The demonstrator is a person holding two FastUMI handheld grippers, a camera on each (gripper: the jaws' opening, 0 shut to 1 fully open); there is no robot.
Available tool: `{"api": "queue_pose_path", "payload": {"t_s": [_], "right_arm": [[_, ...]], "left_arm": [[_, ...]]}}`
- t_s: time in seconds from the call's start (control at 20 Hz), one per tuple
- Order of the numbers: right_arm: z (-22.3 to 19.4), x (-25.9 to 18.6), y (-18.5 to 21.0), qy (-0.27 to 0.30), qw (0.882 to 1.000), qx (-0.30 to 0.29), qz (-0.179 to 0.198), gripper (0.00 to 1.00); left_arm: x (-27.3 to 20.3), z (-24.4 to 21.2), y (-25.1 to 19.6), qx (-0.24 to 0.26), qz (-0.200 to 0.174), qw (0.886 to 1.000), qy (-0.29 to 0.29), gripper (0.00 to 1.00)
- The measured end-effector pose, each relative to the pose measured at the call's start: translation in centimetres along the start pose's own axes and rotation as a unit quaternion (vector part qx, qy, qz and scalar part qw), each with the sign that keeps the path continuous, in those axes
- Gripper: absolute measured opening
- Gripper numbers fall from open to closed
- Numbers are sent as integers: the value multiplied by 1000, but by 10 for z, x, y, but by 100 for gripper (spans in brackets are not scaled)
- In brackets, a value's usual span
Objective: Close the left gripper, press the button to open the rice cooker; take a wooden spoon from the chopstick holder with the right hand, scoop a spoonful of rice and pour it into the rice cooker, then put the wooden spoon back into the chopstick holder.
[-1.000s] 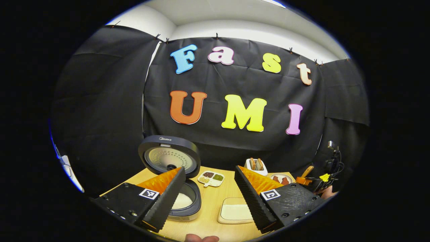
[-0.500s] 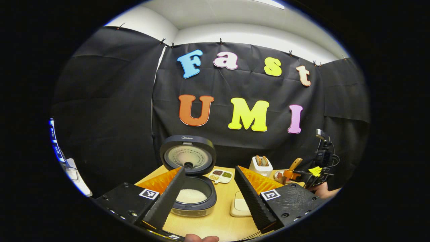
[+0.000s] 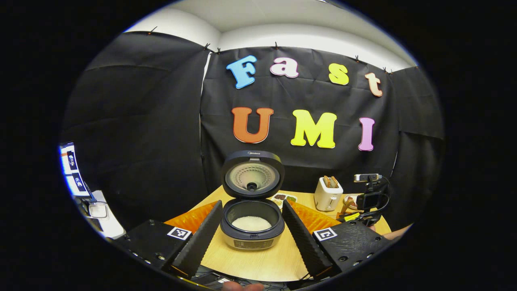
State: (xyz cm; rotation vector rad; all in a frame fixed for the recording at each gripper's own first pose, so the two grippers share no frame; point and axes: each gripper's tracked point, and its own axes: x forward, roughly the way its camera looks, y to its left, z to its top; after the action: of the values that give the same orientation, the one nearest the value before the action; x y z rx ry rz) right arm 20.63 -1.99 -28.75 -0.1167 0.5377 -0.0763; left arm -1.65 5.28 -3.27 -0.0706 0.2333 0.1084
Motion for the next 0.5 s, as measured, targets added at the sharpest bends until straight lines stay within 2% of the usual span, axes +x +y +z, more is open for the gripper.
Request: {"api": "queue_pose_path", "payload": {"t_s": [0.2, 0.5], "right_arm": [[-12, 7, 13, 0, 1000, -17, -10, 9], [-22, -5, 70, 33, 995, 51, 80, 9]], "left_arm": [[-3, -6, 11, -1, 9, 1000, 11, 95], [-6, -6, 13, -7, 10, 1000, 12, 95]]}}
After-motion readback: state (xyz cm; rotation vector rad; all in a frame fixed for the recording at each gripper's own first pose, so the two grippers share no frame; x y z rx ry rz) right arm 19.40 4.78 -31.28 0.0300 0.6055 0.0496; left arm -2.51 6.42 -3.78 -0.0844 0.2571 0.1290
